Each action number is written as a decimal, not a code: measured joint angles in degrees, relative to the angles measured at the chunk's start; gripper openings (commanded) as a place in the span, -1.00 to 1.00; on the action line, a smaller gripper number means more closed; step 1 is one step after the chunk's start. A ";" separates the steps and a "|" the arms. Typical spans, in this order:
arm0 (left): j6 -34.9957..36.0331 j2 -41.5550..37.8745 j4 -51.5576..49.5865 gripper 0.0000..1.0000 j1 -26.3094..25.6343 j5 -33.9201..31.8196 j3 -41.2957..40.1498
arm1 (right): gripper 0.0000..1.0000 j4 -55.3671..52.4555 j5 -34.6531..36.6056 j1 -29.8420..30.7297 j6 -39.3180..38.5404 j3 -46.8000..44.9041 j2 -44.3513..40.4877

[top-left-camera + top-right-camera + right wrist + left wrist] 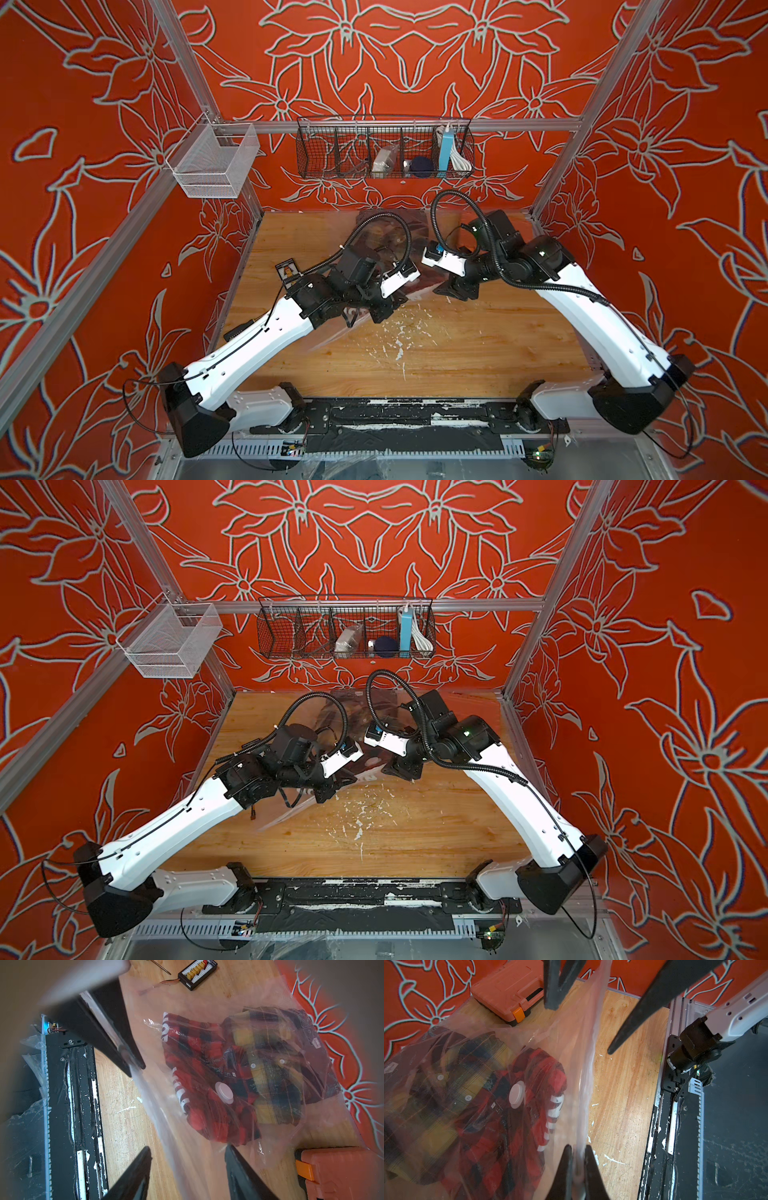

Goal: Place the folded shirt into the vacuum bag
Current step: Close the vacuum bag at the center of the board.

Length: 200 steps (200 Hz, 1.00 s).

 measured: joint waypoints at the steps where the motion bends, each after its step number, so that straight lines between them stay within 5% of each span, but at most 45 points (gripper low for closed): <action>1: 0.00 0.00 0.02 -1.00 0.00 0.00 -0.02 | 0.17 -0.04 0.00 0.02 -0.02 0.09 0.07; 79: 0.66 -0.37 0.22 -1.00 0.00 -0.07 -0.39 | -0.10 -0.94 -0.72 0.13 0.04 -4.37 0.13; 145: 0.42 -0.50 -0.04 -1.00 0.00 -0.79 -0.50 | -1.00 1.86 -0.81 0.09 2.56 -6.99 -0.98; 200: -1.40 -0.66 1.81 -1.00 -0.11 -2.56 -1.05 | -1.00 8.61 -0.70 -1.49 5.95 -13.00 -5.51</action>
